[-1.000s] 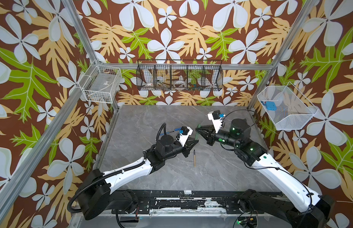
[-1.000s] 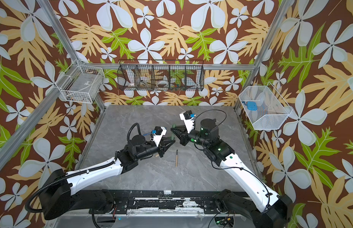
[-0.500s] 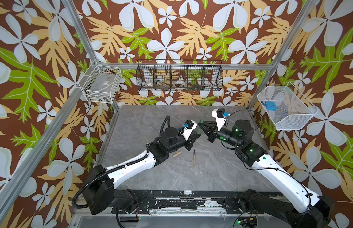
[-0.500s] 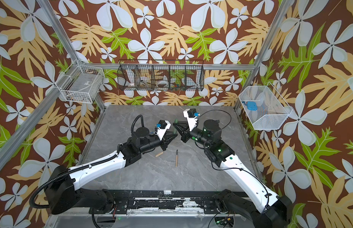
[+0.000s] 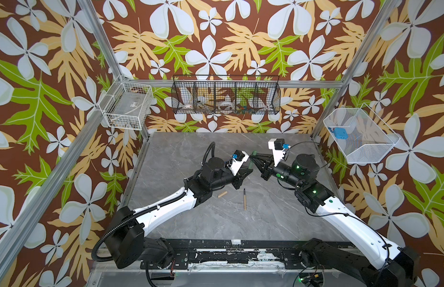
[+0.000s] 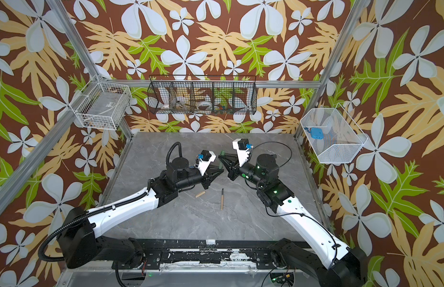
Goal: Insert pens into pen caps
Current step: Put on the pen cap to the pen.
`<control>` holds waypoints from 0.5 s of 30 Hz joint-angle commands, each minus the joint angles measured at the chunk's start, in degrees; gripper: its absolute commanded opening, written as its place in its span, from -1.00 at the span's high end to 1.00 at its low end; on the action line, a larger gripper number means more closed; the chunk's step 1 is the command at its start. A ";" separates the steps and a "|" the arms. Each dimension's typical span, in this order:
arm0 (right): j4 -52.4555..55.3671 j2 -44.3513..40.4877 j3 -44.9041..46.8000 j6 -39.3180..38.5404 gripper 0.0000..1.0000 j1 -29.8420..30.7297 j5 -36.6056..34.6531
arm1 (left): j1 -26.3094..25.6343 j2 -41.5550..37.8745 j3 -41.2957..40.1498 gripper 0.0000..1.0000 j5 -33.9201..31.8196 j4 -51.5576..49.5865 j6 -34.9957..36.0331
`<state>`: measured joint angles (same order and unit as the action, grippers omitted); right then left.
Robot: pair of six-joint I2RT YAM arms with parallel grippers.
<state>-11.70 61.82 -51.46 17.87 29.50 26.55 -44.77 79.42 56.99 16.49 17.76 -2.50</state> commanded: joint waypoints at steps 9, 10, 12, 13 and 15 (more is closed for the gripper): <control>14.44 -0.36 3.56 3.68 1.00 0.50 8.77 | 2.12 -4.26 1.82 1.00 1.89 23.27 -5.71; 14.34 -0.59 3.55 3.64 1.00 0.48 8.58 | 2.12 -4.35 1.81 1.00 2.38 23.13 -5.89; 14.49 -1.24 2.88 3.05 1.00 0.50 7.22 | 2.06 -4.03 1.49 1.00 3.81 22.78 -6.45; 14.68 -1.71 2.21 2.61 1.00 0.48 6.50 | 2.06 -3.84 1.09 1.00 4.53 22.78 -6.82; 15.16 -2.21 -0.08 1.48 1.00 0.32 5.41 | 1.99 -3.15 -0.83 1.00 6.21 23.40 -8.27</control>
<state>-11.68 59.79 -50.59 21.06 29.63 28.69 -43.40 76.53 56.45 23.44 12.80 -6.68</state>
